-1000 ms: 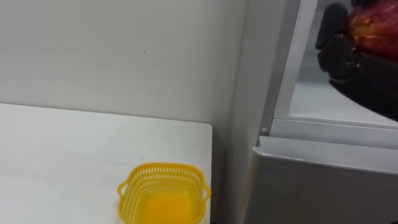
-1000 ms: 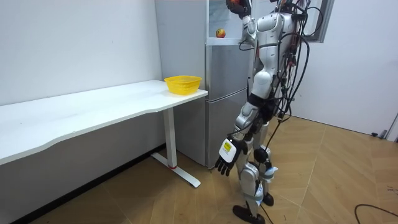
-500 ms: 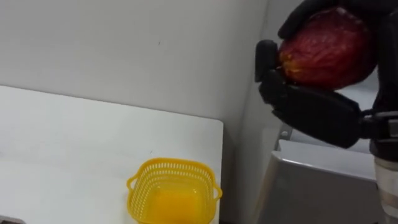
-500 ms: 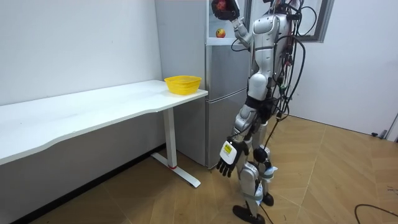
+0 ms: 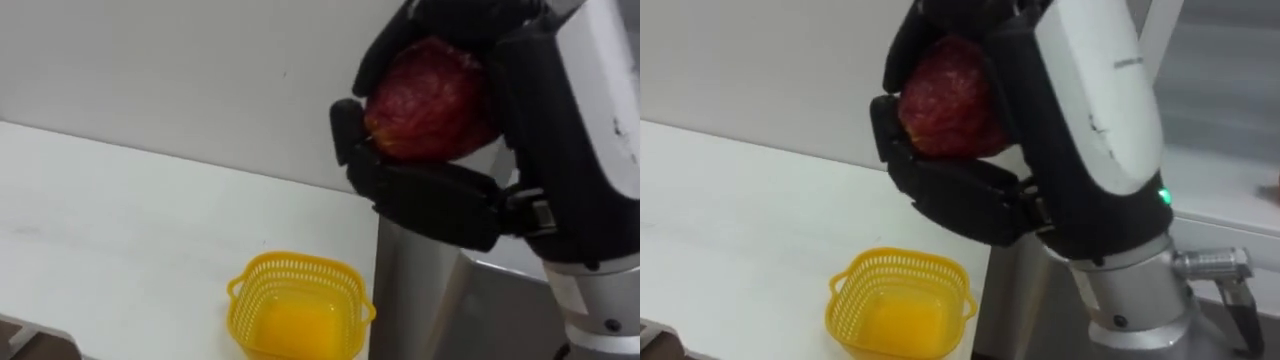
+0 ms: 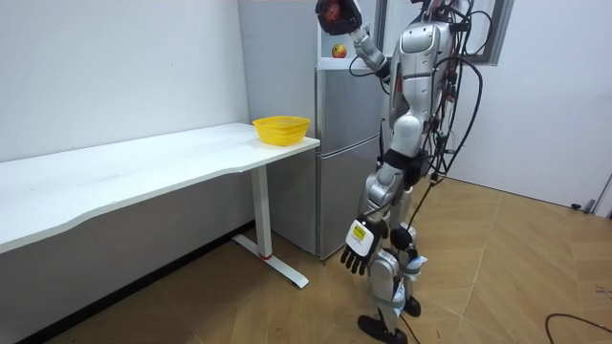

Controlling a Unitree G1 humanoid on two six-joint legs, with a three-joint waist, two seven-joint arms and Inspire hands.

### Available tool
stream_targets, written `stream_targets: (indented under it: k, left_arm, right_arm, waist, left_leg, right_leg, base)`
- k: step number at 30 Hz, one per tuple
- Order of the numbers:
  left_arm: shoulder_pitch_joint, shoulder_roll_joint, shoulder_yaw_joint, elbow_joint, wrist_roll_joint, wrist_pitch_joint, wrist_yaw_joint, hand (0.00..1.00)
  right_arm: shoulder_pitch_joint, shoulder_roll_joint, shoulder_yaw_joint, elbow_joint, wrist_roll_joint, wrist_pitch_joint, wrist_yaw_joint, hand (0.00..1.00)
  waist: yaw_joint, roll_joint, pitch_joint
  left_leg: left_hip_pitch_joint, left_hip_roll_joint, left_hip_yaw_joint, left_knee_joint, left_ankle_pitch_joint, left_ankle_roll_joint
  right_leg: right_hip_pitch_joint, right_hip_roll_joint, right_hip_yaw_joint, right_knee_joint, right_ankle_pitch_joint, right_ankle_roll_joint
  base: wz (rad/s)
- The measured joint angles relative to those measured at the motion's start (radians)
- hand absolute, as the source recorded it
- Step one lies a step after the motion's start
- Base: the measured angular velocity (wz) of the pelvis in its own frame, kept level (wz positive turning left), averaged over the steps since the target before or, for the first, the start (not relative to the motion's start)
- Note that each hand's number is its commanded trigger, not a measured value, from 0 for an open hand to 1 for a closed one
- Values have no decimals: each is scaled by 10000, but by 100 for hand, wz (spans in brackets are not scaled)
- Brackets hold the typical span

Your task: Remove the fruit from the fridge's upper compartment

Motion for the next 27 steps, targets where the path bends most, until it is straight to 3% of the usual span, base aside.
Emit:
stream_targets:
  k: [9, 12, 16, 23, 27]
  left_arm:
    - [-110, 61, 73, -62, 41, -12, -260, 0]
    - [-148, 114, 203, -74, 25, -13, -288, 0]
    - [-167, 396, 218, -84, 52, -7, -296, 0]
    - [-188, 531, 211, -285, 112, 69, -265, 0]
    - [-336, 591, 207, -283, 275, 127, -331, 0]
  right_arm:
    - [-206, -181, 229, 2328, -412, 154, 237, 100]
    - [-234, -399, 299, 3089, -353, 222, 251, 100]
    - [-300, -784, 566, 4293, -265, 463, 337, 100]
    - [-572, -783, 702, 5572, -53, 810, 351, 100]
    - [-700, -783, 1035, 6137, 469, 917, 351, 100]
  waist:
    - [545, -333, 44]
    - [685, -496, 53]
    - [922, -727, 65]
    - [1208, -1032, 68]
    - [1370, -1193, 113]
  left_leg:
    - [-191, -121, -257, 196, 15, 8]
    - [-345, -132, -313, 195, 45, 31]
    - [-494, -140, -421, 186, 78, 35]
    - [-610, -147, -604, 184, 141, 22]
    - [-725, -147, -667, 190, 202, -11]
  right_leg:
    - [-104, -18, -189, -21, 0, 0]
    - [-230, -35, -250, -16, 0, 0]
    - [-322, -55, -430, -11, 0, 1]
    - [-353, -123, -640, -10, 0, 1]
    - [-396, -121, -654, -15, 0, 0]
  base:
    - [7]
    - [4]
    - [10]
    - [10]
    - [6]
